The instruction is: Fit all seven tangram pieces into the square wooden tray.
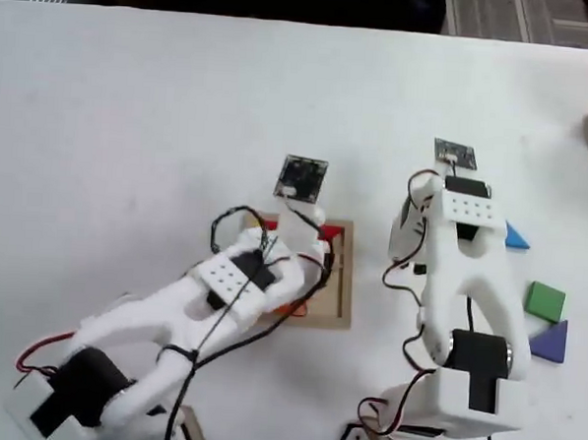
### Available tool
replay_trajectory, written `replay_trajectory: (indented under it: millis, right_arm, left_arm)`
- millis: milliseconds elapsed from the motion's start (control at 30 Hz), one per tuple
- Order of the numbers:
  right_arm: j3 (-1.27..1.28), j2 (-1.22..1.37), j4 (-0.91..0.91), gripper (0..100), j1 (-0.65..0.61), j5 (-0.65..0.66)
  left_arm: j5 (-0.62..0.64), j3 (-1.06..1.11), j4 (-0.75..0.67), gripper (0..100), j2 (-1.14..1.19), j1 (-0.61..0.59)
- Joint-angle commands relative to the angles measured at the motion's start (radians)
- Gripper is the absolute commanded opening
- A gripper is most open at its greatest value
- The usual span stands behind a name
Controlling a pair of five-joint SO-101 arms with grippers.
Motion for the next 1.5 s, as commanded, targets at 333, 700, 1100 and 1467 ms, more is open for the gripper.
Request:
replay_trajectory:
  millis: [333,700,1100,1467]
  right_arm:
    - [-0.005,-0.045,-0.010,5.5,0.004,0.005]
    - [-0.005,-0.045,-0.010,5.6,0.002,0.005]
    - [-0.003,-0.044,-0.012,5.6,0.002,0.005]
    - [-0.002,-0.044,-0.028,5.6,0.002,0.005]
  left_arm:
    - [0.089,-0.219,-0.104,2,0.318,0.019]
    - [-0.041,-0.219,0.180,2,0.232,0.022]
    - [-0.109,-0.219,0.368,2,0.163,0.013]
    - [-0.110,-0.235,0.404,2,0.162,0.018]
